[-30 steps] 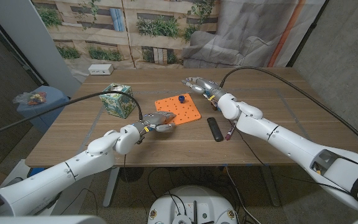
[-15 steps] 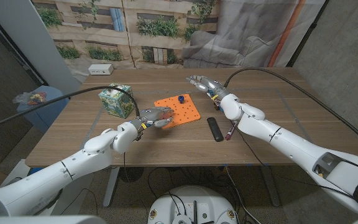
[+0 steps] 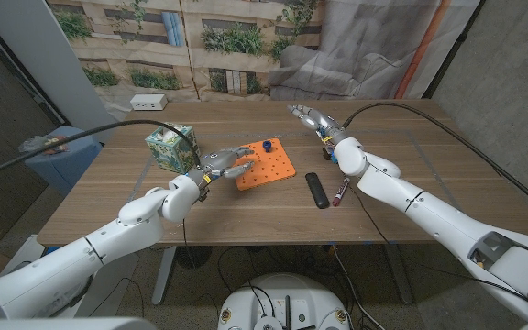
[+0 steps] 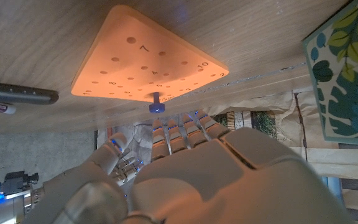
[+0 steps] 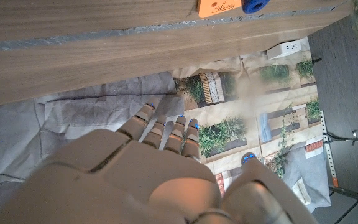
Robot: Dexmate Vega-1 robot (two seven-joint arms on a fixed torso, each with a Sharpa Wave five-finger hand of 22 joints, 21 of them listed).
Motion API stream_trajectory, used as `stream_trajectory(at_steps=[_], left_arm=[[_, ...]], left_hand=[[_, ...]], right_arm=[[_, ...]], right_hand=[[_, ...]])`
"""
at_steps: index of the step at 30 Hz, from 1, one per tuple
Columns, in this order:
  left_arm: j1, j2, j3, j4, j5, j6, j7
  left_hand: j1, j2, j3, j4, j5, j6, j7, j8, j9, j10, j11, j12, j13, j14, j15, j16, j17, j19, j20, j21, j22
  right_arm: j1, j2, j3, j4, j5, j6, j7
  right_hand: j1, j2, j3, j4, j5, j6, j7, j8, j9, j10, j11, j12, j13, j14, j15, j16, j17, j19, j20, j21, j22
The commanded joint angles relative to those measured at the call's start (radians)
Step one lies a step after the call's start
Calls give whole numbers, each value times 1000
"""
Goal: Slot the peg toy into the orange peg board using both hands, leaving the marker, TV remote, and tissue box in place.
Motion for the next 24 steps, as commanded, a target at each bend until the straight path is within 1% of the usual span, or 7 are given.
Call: stream_trajectory(at_steps=[1,6,9,13,17,20,24], left_arm=[[23,-27,-43,16,-85,-17,81],[34,-58,-70,40,-153,-35,131],[17,-72,-70,51,-167,-4,126],[-12,-99,-70,109,-205,-35,150],[-37,-137,-70,180,-259,-95,179],[-57,-157,-65,238,-296,-154,191],[-78,-190,-64,313,-341,-226,218]], left_hand=[[0,83,6,-4,1,13,-1,-1,1,6,0,4,0,6,-55,-3,-1,12,-145,4,3],[1,84,7,-6,1,15,-1,-1,1,9,-1,4,0,8,-57,-3,-1,18,-143,5,3],[2,83,8,-8,1,18,-3,-1,1,12,0,4,0,13,-56,-2,-1,19,-141,5,3],[3,84,9,-9,1,19,0,-2,1,13,2,4,0,14,-53,-2,-1,19,-141,5,3],[4,85,10,-11,1,16,2,-4,1,6,3,1,0,12,-53,-4,-2,19,-140,4,3],[9,87,11,-18,1,14,5,-6,1,1,8,-1,0,10,-49,-6,-3,19,-137,3,3],[13,90,12,-23,1,15,6,-7,1,0,9,-2,-1,10,-47,-6,-3,20,-136,2,2]], right_arm=[[-28,-4,60,-16,102,-32,-41],[-42,3,91,-8,164,-26,-58],[-49,8,101,-2,188,-21,-76],[-57,21,122,12,239,-3,-90],[-60,27,136,25,281,18,-96],[-53,23,134,11,291,-24,-96],[-46,13,143,17,336,-14,-64]], right_hand=[[1,40,7,-2,4,5,4,4,4,5,13,5,2,8,-21,5,-1,-1,-7,-5,3],[1,40,8,-3,4,10,8,5,3,6,17,5,2,6,-21,4,-1,-1,-8,-7,3],[1,39,9,-3,3,10,9,5,3,5,19,5,2,5,-19,3,-1,-3,-10,-9,3],[2,36,10,-5,3,11,10,5,3,2,25,3,2,-6,-13,-3,-1,-14,-7,-17,3],[4,33,11,-8,2,10,13,4,3,-1,27,3,2,-12,-12,-6,-1,-21,-6,-21,3],[5,30,12,-10,2,4,15,1,3,-4,29,1,2,-13,-12,-7,-1,-23,-4,-23,3],[7,30,14,-12,1,-7,17,-3,2,-10,31,0,1,-14,-13,-8,-1,-25,-4,-25,3]])
